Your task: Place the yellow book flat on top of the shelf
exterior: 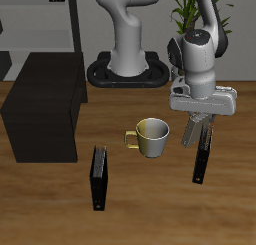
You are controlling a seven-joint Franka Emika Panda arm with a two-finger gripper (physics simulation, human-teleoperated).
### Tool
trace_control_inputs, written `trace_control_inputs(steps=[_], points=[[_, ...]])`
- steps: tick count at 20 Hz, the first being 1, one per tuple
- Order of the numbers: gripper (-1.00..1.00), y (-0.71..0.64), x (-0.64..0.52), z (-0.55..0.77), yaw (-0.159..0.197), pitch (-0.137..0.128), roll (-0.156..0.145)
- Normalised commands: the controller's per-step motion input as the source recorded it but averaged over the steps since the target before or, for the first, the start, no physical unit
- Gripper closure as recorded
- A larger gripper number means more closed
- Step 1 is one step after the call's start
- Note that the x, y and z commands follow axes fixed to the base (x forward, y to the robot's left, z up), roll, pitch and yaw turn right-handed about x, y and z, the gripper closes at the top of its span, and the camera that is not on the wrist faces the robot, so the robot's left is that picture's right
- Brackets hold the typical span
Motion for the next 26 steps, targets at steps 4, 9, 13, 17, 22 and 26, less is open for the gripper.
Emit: trace_control_inputs(steps=[4,9,13,17,22,26], points=[[1.00,-0.14,-0.01,0.13,0.031,-0.009,-0.006],[1.00,-0.22,-0.06,0.19,0.042,0.043,0.001],[1.00,-0.31,-0.13,0.46,0.069,-0.018,-0.021],[1.00,-0.31,-0.14,0.53,0.084,-0.046,-0.023],[1.00,-0.32,-0.06,0.48,0.082,-0.054,-0.050],[1.00,-0.48,-0.09,0.70,0.080,-0.092,-0.099]])
